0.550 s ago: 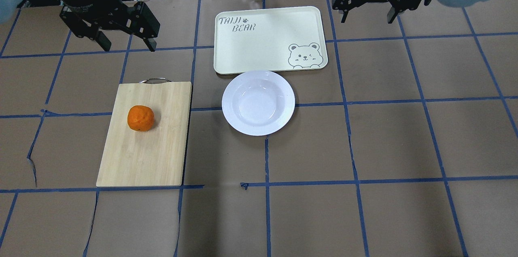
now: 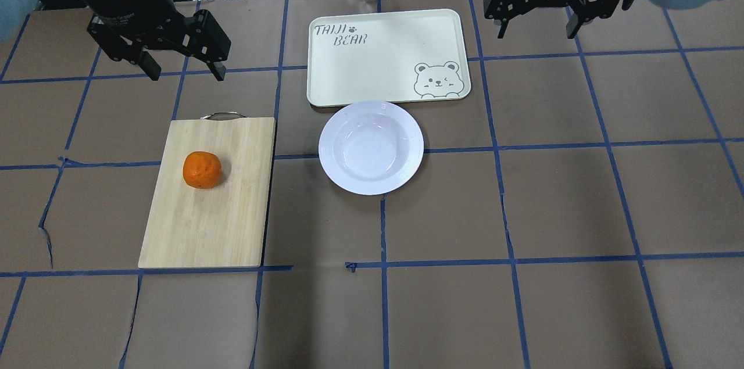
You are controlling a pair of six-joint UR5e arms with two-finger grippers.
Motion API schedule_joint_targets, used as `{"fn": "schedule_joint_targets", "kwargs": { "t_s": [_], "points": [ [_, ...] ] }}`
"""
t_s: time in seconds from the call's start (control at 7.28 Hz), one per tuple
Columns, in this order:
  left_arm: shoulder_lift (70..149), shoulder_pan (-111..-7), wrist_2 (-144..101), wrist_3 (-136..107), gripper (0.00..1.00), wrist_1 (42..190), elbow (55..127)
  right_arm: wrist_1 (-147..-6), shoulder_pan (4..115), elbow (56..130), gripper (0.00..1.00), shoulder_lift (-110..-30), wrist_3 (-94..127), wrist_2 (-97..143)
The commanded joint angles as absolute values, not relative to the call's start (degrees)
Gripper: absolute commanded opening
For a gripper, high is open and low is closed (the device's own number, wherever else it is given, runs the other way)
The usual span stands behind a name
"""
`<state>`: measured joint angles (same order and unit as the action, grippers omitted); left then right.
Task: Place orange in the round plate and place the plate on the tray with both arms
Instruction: 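Lower the left gripper toward the orange on the wooden cutting board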
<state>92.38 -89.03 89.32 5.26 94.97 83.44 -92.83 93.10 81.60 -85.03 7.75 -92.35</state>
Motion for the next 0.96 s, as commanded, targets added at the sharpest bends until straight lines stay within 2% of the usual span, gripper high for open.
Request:
{"fn": "schedule_joint_targets", "kwargs": {
  "t_s": [0.0,0.82],
  "points": [
    [92.4,-89.0,89.5,5.3,1.00,95.0,83.5,-93.0,93.2,81.7,1.00,-84.6,7.7,-92.6],
    [90.6,-89.0,89.5,5.2,1.00,95.4,87.1,-93.3,93.2,81.7,1.00,-84.6,7.6,-92.6]
  ]
}}
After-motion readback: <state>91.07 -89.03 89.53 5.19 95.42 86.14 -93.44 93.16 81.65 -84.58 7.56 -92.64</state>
